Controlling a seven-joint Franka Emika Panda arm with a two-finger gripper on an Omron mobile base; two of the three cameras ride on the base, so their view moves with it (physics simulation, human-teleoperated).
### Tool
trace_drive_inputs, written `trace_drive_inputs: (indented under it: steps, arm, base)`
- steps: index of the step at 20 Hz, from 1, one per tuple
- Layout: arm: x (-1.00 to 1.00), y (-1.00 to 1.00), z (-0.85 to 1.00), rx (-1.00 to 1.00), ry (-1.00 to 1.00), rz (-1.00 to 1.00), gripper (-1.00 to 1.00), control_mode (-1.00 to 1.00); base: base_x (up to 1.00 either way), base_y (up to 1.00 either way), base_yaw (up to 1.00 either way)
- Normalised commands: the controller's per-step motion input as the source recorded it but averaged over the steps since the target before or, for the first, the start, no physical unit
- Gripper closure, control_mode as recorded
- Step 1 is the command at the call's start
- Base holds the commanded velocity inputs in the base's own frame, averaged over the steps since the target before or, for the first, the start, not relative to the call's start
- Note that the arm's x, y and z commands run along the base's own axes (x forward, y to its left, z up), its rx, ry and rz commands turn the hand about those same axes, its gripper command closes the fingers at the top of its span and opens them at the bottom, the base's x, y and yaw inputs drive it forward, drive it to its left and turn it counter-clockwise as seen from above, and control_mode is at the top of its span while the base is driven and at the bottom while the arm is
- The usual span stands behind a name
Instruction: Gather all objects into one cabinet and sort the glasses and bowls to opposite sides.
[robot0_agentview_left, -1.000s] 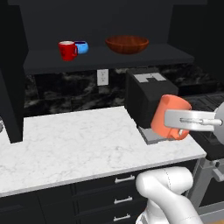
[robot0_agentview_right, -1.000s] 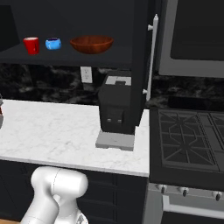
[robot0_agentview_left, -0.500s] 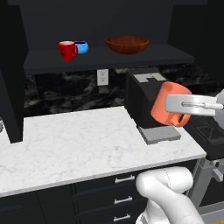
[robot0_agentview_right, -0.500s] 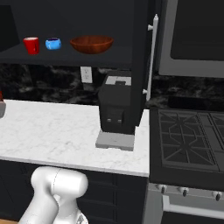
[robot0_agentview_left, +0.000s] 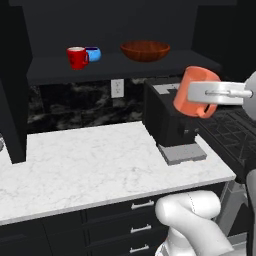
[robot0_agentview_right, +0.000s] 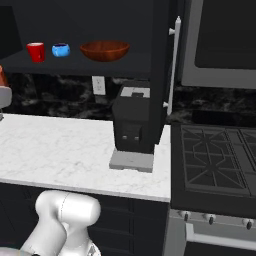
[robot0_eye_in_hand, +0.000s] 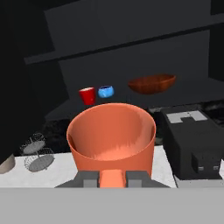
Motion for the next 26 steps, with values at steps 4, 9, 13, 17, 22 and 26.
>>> trace_drive_inputs:
  steps: [4, 9, 13, 17, 22, 26]
  arm:
    - [0.54, 0.0, 0.0, -0.01, -0.15, 0.0, 1.0, -1.0]
    - [0.16, 0.27, 0.0, 0.0, -0.09, 0.01, 1.0, -1.0]
    - [0.2, 0.34, 0.06, 0.0, -0.02, 0.06, 1.0, -1.0]
    - [0.49, 0.33, 0.21, 0.0, 0.0, 0.0, 1.0, -1.0]
    - [0.54, 0.39, 0.15, 0.0, 0.06, 0.0, 1.0, -1.0]
    - [0.41, 0.51, -0.02, -0.02, 0.12, 0.05, 1.0, -1.0]
  base:
    - [0.0, 0.0, 0.0]
    - [0.0, 0.0, 0.0]
    - [0.0, 0.0, 0.0]
    - [0.0, 0.0, 0.0]
    - [0.0, 0.0, 0.0]
    - [0.0, 0.0, 0.0]
